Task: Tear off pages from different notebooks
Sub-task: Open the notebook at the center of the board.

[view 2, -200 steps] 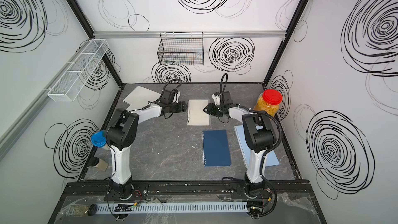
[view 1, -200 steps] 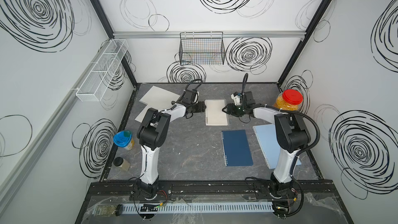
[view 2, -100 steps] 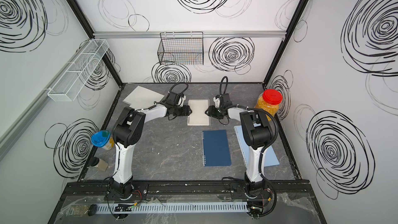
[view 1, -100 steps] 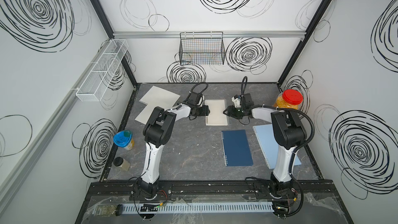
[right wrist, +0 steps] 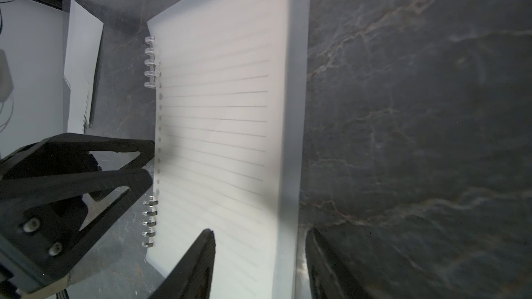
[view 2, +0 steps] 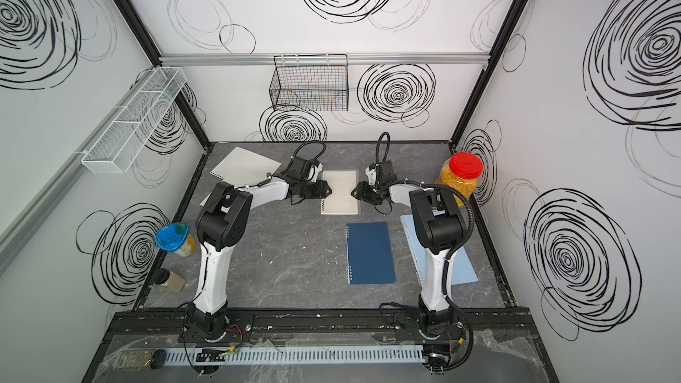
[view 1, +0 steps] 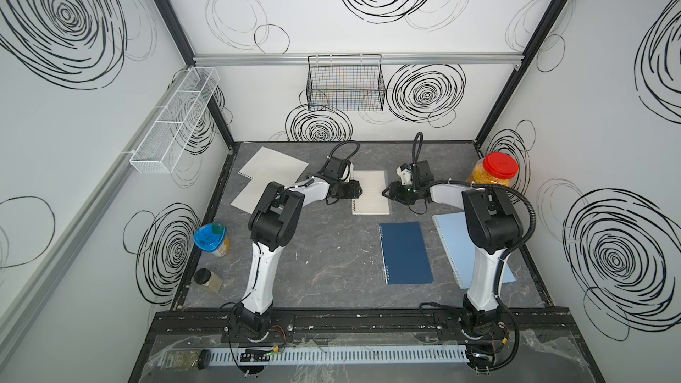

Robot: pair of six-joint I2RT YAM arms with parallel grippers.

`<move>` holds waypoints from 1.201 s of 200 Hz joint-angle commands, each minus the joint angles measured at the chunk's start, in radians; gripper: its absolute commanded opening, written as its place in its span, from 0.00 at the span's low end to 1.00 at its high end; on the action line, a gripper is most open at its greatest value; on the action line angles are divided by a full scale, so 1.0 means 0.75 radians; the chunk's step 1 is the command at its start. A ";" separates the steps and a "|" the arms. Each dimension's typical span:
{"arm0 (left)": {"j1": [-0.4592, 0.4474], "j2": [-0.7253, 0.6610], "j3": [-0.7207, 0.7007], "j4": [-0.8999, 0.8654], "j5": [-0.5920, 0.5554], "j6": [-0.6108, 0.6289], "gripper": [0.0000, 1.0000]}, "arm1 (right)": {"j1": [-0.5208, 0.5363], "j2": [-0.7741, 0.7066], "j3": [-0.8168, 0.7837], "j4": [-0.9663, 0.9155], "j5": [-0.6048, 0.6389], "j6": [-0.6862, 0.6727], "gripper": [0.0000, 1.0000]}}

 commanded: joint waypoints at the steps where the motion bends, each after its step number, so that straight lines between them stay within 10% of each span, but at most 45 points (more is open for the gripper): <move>1: -0.012 0.032 0.025 0.002 0.033 0.006 0.57 | -0.004 0.034 0.020 -0.007 -0.024 0.003 0.54; 146: -0.040 0.032 0.034 0.004 0.063 -0.001 0.53 | 0.004 -0.132 -0.001 0.012 -0.100 0.016 0.48; 240: -0.039 -0.005 0.024 0.013 0.069 -0.001 0.52 | 0.033 -0.182 0.037 -0.046 -0.096 -0.027 0.17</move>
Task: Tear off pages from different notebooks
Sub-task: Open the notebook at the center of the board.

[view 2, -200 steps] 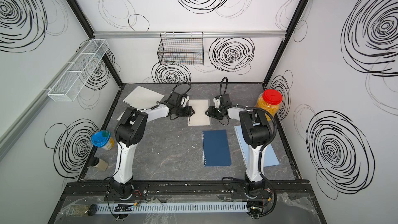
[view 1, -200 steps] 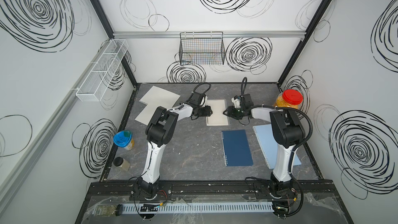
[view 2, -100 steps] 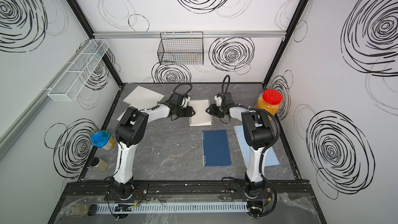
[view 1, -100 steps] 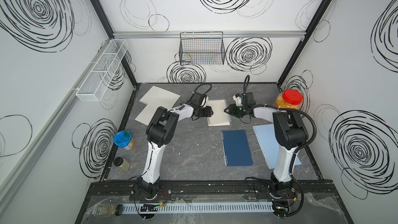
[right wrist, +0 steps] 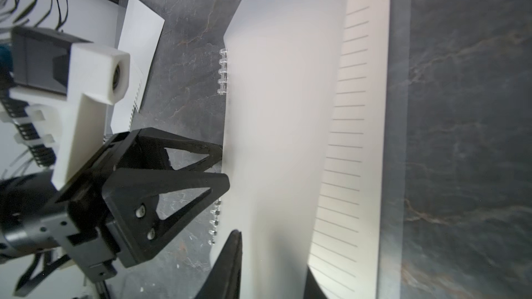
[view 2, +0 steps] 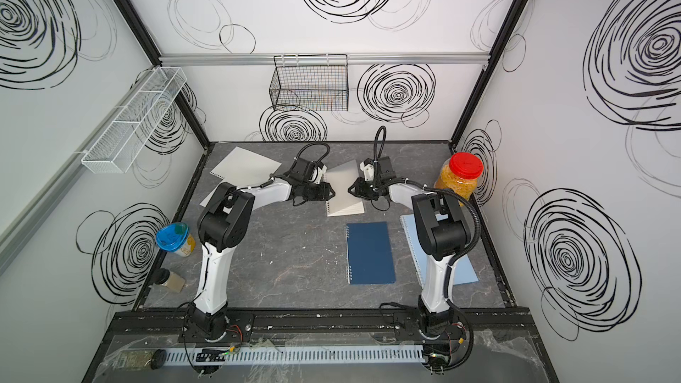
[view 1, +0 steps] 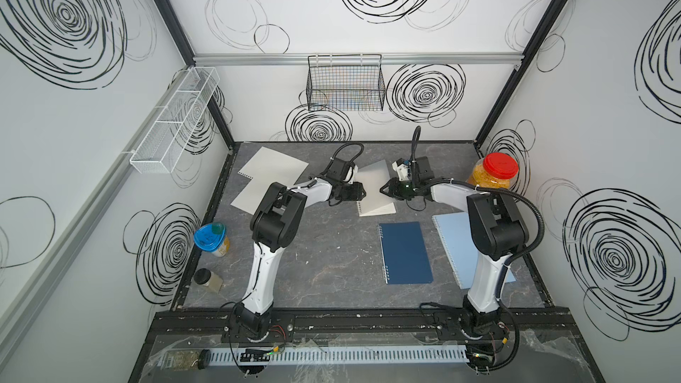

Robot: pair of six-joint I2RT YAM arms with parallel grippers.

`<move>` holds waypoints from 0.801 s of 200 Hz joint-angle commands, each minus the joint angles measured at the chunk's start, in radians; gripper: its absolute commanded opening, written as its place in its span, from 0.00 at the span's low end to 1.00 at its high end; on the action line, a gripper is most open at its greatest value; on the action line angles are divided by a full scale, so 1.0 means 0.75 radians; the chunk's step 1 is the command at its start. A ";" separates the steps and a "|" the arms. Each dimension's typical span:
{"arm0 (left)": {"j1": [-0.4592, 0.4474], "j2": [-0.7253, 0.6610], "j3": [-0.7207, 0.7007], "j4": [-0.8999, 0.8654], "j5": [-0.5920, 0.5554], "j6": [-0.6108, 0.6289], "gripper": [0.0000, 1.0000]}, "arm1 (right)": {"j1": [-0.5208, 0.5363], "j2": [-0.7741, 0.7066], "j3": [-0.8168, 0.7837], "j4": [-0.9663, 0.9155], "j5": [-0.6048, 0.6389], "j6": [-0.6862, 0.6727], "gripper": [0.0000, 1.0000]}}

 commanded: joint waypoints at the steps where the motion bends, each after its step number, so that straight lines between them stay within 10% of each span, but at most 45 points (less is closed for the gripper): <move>1: -0.007 -0.008 0.024 0.015 0.020 0.005 0.52 | 0.001 -0.077 0.032 -0.031 -0.002 -0.021 0.16; 78: 0.069 -0.163 -0.110 0.116 -0.025 -0.022 0.55 | 0.053 -0.107 0.078 -0.063 -0.043 -0.038 0.06; 116: 0.114 -0.234 -0.188 0.133 -0.022 -0.023 0.56 | 0.123 -0.099 0.152 -0.098 -0.010 -0.079 0.35; 160: 0.125 -0.282 -0.268 0.171 -0.025 -0.055 0.56 | 0.218 -0.088 0.241 -0.123 0.024 -0.113 0.46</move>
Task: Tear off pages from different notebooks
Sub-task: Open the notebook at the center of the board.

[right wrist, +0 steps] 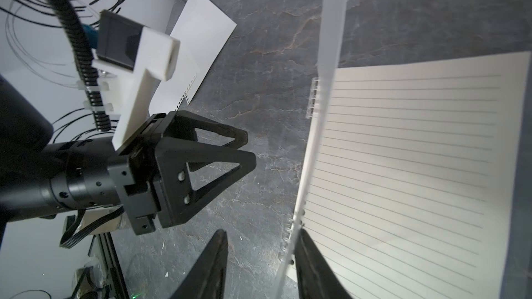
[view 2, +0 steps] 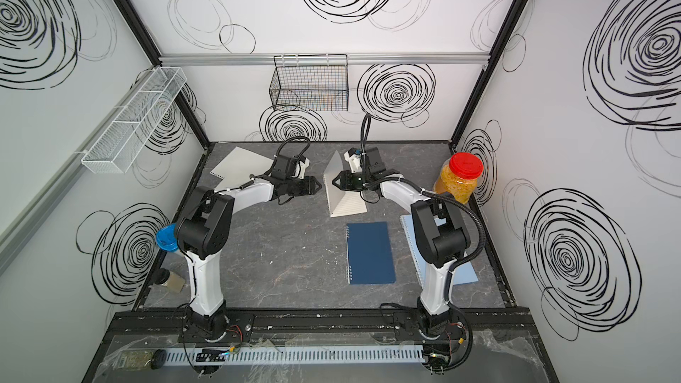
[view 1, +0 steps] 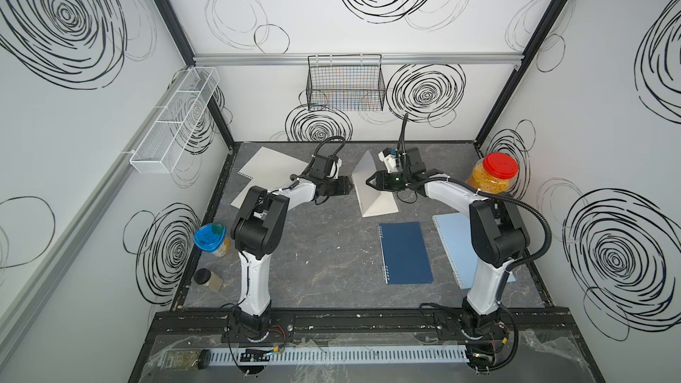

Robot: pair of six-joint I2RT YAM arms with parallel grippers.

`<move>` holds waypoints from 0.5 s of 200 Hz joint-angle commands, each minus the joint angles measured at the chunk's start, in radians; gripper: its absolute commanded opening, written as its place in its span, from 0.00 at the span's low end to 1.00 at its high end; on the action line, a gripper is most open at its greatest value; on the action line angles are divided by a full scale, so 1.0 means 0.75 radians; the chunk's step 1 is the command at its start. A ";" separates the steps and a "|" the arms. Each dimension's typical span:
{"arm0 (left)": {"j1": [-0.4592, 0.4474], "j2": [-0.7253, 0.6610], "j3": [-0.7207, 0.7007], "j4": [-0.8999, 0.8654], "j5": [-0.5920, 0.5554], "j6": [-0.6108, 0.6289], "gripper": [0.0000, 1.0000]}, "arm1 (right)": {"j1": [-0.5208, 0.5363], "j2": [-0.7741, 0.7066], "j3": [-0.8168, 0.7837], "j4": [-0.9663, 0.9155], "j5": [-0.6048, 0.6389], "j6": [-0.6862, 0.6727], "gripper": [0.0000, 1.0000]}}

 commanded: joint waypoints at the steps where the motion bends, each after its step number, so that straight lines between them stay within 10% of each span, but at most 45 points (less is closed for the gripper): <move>1: -0.001 -0.059 -0.045 0.061 -0.006 -0.021 0.56 | 0.049 -0.022 0.070 -0.040 0.023 -0.041 0.46; 100: 0.022 -0.132 -0.124 0.089 -0.021 -0.020 0.56 | 0.165 0.037 0.207 -0.119 0.031 -0.132 0.54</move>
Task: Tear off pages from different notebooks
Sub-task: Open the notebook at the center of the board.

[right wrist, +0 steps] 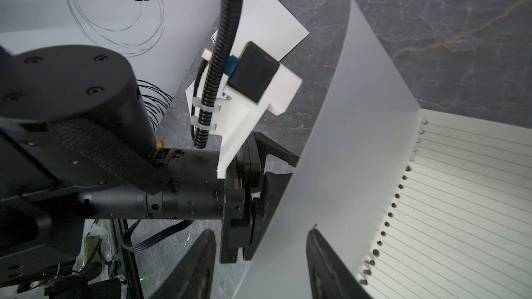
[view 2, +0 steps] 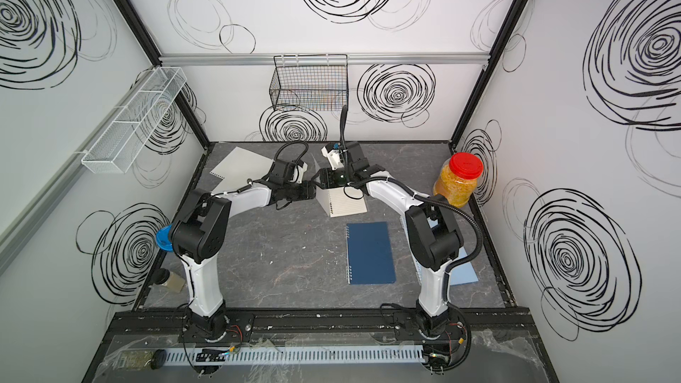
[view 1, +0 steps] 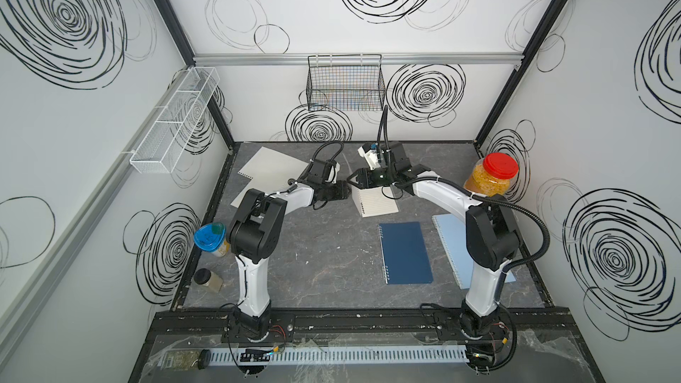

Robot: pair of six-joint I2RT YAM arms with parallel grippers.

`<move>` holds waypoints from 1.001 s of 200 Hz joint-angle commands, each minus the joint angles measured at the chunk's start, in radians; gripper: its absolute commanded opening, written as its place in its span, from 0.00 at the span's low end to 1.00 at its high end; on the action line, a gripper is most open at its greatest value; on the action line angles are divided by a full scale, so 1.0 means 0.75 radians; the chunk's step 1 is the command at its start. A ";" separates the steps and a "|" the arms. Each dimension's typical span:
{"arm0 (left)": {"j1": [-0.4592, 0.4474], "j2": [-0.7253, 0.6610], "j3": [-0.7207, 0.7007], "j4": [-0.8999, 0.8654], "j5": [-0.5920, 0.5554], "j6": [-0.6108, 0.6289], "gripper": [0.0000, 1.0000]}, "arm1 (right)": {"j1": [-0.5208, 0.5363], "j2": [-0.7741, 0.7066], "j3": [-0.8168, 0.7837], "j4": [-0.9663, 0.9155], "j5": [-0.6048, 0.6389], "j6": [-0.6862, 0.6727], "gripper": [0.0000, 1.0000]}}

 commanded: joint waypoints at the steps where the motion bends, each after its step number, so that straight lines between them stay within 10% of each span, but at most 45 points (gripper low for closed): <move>1: 0.016 -0.063 -0.018 0.056 -0.015 -0.001 0.56 | 0.013 0.027 0.044 -0.060 0.024 -0.045 0.54; 200: 0.195 -0.277 -0.251 0.090 -0.107 0.003 0.58 | -0.062 -0.060 -0.086 -0.126 0.237 -0.051 0.59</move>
